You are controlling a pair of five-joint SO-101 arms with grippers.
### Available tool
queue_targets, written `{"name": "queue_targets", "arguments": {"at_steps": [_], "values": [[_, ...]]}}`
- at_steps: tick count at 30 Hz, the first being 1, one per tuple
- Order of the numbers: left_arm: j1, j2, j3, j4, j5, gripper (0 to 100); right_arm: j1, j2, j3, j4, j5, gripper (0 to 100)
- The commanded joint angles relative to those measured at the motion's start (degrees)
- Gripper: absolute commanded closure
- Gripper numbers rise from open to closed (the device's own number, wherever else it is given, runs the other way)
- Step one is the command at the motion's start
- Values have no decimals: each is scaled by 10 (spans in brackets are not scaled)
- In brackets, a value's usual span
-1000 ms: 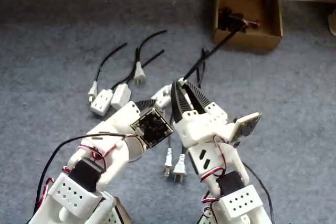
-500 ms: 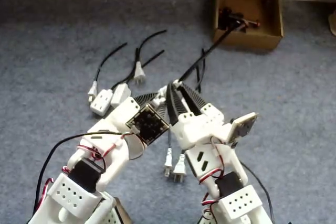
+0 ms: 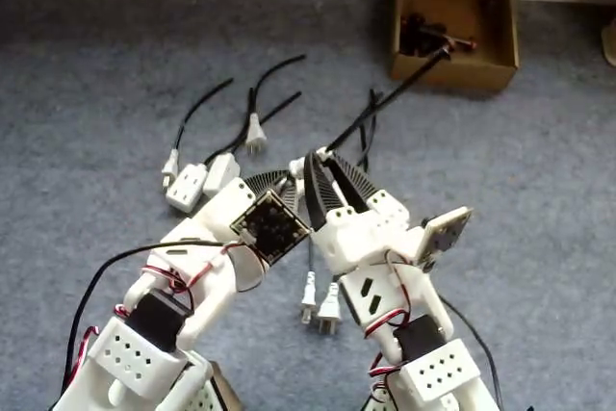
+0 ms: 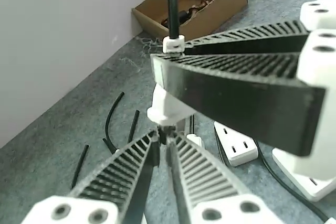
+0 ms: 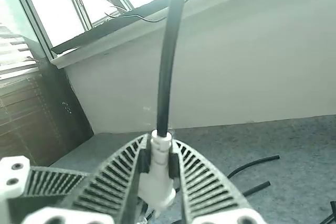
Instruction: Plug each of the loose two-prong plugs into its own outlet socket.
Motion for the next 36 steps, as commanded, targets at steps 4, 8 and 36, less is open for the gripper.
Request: {"name": "queue_targets", "arguments": {"at_steps": [4,8,36], "values": [[-12,2,-23,-11,4,973,-2,-11,47,-11,-4,993],[-12,2,-23,-11,4,973,18,-11,44,-11,-5,993],[25,2,-23,11,1,832,35,-11,44,-11,-6,993]]}}
